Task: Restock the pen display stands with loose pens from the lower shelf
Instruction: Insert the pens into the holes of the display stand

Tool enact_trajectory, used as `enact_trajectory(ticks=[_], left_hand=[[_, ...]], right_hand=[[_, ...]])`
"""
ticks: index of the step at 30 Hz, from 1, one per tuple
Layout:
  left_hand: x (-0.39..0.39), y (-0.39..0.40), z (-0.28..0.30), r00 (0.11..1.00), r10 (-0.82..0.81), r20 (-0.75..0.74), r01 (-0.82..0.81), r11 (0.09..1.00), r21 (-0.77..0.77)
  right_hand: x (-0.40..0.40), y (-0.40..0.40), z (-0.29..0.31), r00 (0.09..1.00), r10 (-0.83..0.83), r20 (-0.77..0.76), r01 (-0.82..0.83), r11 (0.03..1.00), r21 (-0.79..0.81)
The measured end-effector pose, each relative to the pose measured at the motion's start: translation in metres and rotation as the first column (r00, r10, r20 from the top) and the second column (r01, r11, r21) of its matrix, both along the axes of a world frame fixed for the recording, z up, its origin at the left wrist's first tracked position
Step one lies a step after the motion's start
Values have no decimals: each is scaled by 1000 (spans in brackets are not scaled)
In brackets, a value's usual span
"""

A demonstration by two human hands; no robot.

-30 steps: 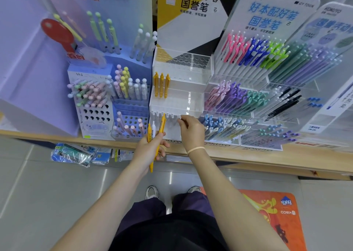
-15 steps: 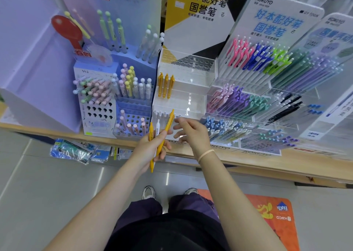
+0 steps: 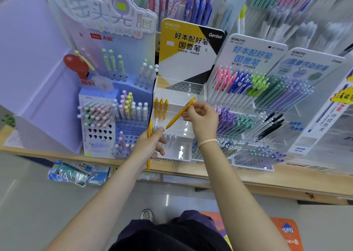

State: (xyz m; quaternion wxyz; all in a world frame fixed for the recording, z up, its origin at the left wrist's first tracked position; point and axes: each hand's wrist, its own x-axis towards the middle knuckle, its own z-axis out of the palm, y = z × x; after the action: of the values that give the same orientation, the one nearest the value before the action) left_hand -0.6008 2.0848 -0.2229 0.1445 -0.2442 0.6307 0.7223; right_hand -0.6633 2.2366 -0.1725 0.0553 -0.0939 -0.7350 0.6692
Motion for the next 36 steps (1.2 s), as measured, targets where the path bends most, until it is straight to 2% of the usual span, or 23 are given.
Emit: enact_trajectory(ticks=[5,9,15,21,29,34,36], left_hand=[[-6,-6,-3,1000,19,9,-19,999,47],[-11,-9,-7,1000,23,13,-24,998,63],[-17,-13,-9,1000,13,3,-13,997,75],[-21,-14,-7,1000,16,-6,-15,994,109],[-21,-18,-8,999,21,-26,-17,990,141],[-20,-18,-6,997,16,-77,-4,987,159],[-19,-18,-5,995,-8,-102,25,986,165]], right_hand=[[-19,-10,-8,990,8,-142,26,971,239],[-25,-18,-16,980,61,-192,7,943,333],[-34,-25,-27,978,93,-186,-15,924,383],[-39,-27,-40,983,155,-97,-87,862,499],[-42,-31,-50,987,156,-48,-106,836,538],[-36,-28,-42,993,114,-19,-91,867,490],[-27,-26,-32,992,127,18,-124,910,396]])
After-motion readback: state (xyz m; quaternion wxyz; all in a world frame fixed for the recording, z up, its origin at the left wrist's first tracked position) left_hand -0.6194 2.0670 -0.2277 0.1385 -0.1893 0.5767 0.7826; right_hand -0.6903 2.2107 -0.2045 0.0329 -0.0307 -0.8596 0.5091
